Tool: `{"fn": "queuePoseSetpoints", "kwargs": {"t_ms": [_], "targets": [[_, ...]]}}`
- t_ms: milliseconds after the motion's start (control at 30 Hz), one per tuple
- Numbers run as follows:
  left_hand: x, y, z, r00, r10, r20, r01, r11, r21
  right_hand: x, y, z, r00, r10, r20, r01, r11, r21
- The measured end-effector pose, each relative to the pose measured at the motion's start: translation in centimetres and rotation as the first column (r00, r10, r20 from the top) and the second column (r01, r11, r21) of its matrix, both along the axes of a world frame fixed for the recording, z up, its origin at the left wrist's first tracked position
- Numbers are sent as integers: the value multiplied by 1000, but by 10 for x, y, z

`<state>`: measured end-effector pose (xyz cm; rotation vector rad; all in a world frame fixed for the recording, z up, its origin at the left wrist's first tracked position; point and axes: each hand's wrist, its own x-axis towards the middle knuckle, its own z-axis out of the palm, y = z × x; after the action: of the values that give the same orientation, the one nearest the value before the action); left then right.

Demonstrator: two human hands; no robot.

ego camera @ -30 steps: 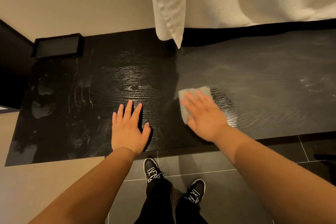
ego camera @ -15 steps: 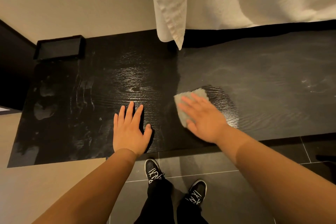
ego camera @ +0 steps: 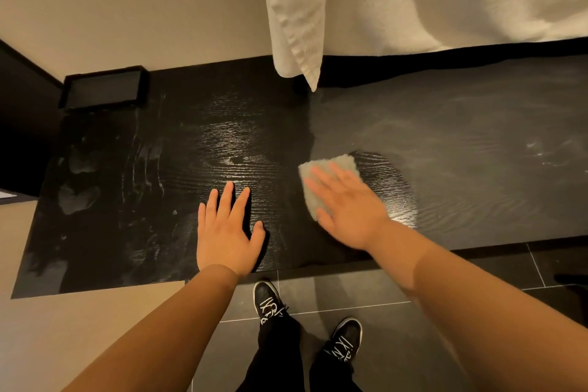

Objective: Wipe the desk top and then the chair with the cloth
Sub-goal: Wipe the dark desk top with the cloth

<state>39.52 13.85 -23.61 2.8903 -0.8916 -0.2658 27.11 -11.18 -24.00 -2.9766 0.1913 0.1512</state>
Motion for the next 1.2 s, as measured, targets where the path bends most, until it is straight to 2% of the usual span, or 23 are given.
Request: {"fn": "queuePoseSetpoints", "kwargs": {"t_ms": [100,167,200,233,300,367,433,500,600,700,733,800,867,967,1000,1067,1133,1200], "targets": [[0,0,0,1000,1,3,-1,1000,-1,-8,-32,3,940,-339,-31,339,941,-9],[0,0,0,1000,0,4,0,1000,5,-5,-27,5,887,-458,-60,457,889,-25],[0,-1,0,1000,-1,6,1,1000,6,-2,-18,6,884,-463,-65,463,886,-24],[1,-1,0,1000,-2,8,2,1000,6,0,-7,6,907,-415,-68,415,910,-11],[0,-1,0,1000,-1,6,1,1000,-3,-3,11,5,983,-169,-68,170,985,14],[0,-1,0,1000,-1,4,1,1000,0,-11,13,4,996,53,-70,-50,998,45],[1,-1,-1,1000,1,1,-1,1000,10,-13,-4,2,995,88,-49,-86,996,36],[0,-1,1,1000,-3,-5,3,1000,17,-15,-25,1,997,-70,-39,71,998,1],[0,-3,1,1000,2,-16,-1,1000,30,-19,-40,10,919,-384,-89,383,923,-32],[-1,-14,4,997,58,-53,-59,998,-8,-8,-18,17,877,-464,-123,469,883,6],[0,-21,6,996,70,-56,-72,997,-33,-3,-8,17,903,-413,-119,420,907,39],[6,-40,10,998,42,-40,-45,996,-72,6,9,15,974,-194,-115,204,976,77],[17,-60,10,1000,1,-19,-3,997,-83,11,11,11,991,-1,-131,14,995,94],[34,-82,4,999,-4,-38,1,998,-70,12,-17,5,994,64,-89,-60,997,45],[38,-86,1,999,-2,-41,0,998,-55,12,-31,2,997,13,-71,-13,1000,5],[41,-87,-5,1000,-4,-24,3,1000,-23,7,-63,-4,975,-211,-64,209,977,-38],[39,-86,-8,1000,0,9,0,1000,-22,3,-80,-4,898,-433,-77,429,901,-58],[39,-87,-9,1000,3,24,-2,1000,-23,9,-73,-2,835,-543,-87,541,840,-45]]}}
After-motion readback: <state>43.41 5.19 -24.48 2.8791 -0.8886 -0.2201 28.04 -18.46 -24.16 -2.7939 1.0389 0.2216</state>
